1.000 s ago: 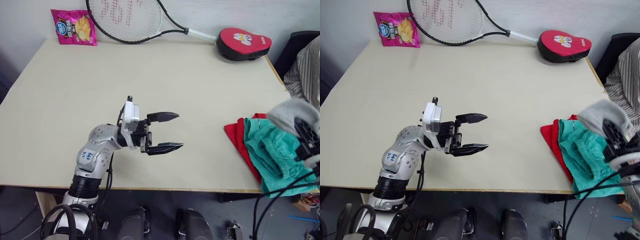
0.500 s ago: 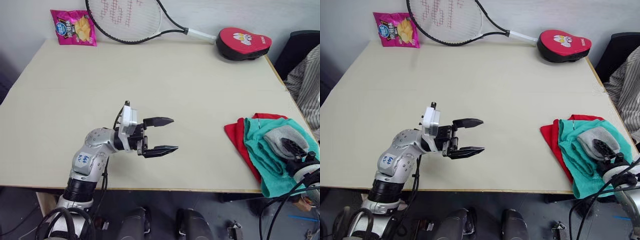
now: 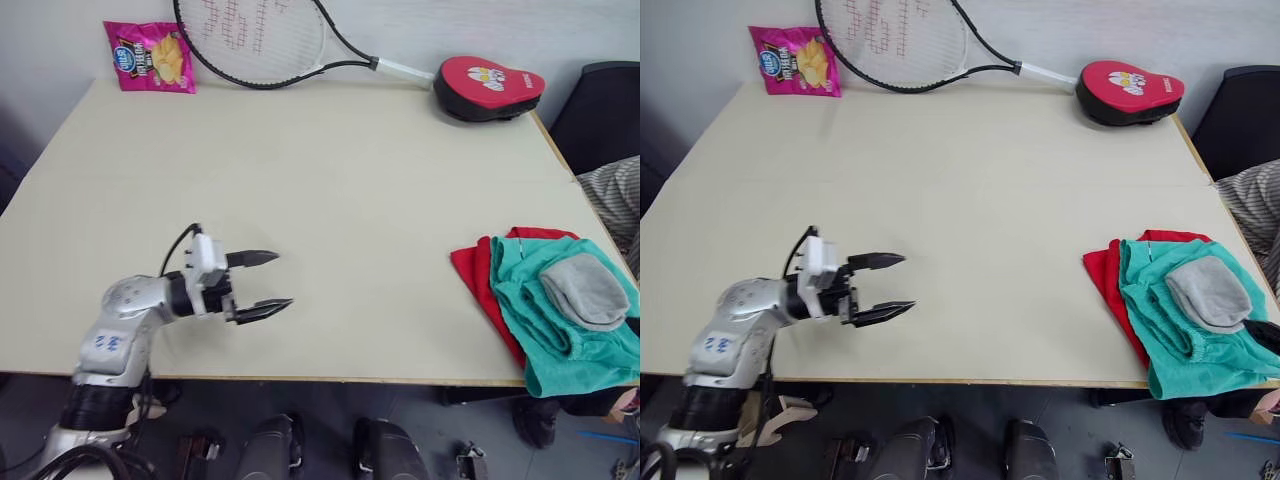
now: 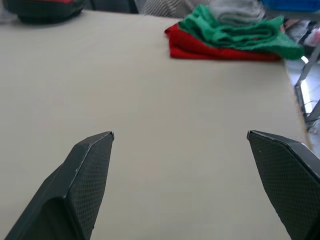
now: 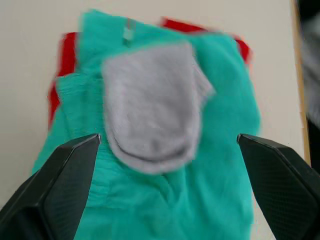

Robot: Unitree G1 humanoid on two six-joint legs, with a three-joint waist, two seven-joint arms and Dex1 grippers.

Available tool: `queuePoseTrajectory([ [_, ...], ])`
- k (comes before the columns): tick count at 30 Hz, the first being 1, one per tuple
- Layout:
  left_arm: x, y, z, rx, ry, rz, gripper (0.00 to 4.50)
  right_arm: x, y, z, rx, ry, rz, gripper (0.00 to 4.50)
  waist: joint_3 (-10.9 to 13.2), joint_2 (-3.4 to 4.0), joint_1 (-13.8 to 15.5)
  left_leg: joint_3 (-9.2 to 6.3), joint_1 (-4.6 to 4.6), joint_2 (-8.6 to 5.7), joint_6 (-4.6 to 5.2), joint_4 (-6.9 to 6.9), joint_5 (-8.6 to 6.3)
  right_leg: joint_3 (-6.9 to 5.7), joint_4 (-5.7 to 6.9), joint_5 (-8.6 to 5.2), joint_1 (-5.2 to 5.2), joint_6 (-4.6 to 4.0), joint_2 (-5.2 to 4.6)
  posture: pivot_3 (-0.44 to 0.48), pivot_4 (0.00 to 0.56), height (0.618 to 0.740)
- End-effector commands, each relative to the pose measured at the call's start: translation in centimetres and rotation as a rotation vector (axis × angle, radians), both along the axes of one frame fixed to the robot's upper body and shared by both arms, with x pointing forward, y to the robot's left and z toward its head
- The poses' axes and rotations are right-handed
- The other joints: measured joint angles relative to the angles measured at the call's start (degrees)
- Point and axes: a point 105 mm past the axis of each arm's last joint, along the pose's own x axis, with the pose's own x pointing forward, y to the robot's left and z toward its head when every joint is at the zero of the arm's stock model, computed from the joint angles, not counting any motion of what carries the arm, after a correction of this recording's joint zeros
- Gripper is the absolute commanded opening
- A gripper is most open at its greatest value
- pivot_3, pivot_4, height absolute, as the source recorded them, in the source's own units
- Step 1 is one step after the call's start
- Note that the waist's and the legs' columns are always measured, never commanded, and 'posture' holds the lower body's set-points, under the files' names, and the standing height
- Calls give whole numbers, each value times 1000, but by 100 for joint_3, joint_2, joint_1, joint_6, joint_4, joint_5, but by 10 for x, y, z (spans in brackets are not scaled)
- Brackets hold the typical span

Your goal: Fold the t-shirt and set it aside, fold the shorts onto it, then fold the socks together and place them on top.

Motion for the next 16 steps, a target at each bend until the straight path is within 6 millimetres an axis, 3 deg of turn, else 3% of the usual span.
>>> queuePoseTrajectory([
  [1, -3, 16, -3, 29, -38, 56, 4500, 23, 43, -6, -110, -78, 294, 4447, 4, 4, -4, 0, 0, 0, -24, 4, 5, 0, 4, 0, -1, 0, -2, 0, 150, 740],
  [6, -8, 36, -24, 120, -53, 187, 4500, 80, 132, -37, -154, -288, 681, 4447, 29, -14, -86, 0, -3, -1, -31, 19, 6, -14, 11, -3, 2, -1, 1, 0, 150, 740],
  [8, -9, 43, -27, 163, -71, 231, 4500, 95, 161, -47, -152, -318, 788, 4447, 37, -22, -88, 1, -4, -4, -35, 25, 11, -15, 22, -3, -1, -1, 0, 0, 150, 740],
  [11, -10, 49, -23, 151, -97, 265, 4500, 109, 190, -60, -106, -339, 864, 4447, 46, -18, -44, -3, -5, -14, -19, 30, 32, -18, 53, -3, -8, -1, -14, 0, 150, 740],
  [16, -19, 47, -28, 178, -101, 265, 4500, 113, 214, -85, -29, -349, 880, 4447, 44, -20, -20, -19, -2, -30, -28, 33, 28, -24, 66, -2, -2, -1, -42, 0, 150, 740],
])
